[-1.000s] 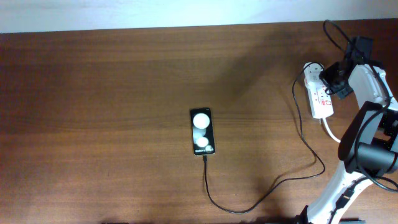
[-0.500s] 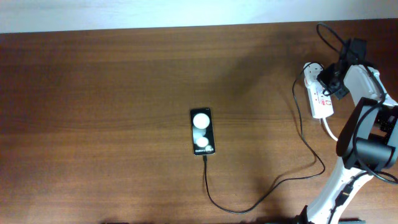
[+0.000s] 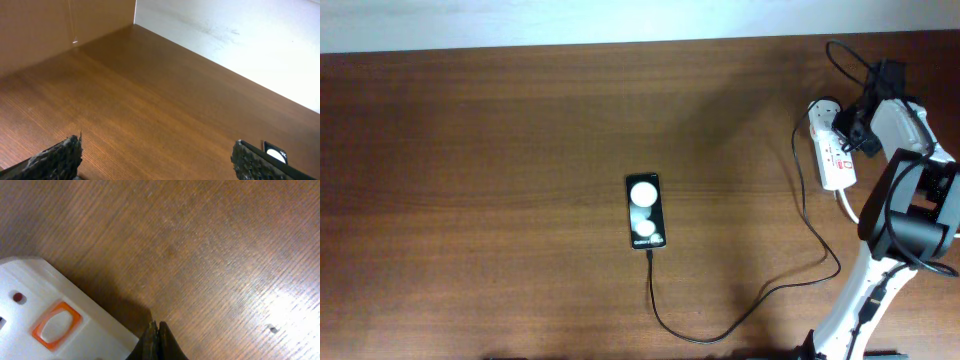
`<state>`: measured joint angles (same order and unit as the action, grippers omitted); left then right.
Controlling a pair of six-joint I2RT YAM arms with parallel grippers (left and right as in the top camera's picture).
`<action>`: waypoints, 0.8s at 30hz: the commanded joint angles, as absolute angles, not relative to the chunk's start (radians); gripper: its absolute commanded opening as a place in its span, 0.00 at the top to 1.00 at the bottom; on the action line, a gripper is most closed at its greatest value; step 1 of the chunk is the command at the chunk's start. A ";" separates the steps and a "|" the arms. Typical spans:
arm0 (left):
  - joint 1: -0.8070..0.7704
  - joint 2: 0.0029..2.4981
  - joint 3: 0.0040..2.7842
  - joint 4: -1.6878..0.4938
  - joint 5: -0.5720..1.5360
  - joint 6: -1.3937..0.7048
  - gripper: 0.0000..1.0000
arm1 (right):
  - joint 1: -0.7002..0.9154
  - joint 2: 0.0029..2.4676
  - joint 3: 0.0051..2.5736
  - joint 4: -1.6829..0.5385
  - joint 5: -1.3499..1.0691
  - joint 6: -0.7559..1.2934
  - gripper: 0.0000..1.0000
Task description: Plug charger to phone and switch on socket
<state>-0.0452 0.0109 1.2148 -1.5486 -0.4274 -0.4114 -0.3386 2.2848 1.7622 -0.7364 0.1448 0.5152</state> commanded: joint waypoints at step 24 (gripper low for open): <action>-0.041 0.013 1.218 -1.547 -0.442 -0.413 0.01 | -0.091 1.468 2.132 -1.125 -0.338 0.281 0.96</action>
<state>-0.0452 0.0109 1.2148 -1.5482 -0.4278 -0.4114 -0.1871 1.5459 2.1262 -1.0630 -0.3809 0.4889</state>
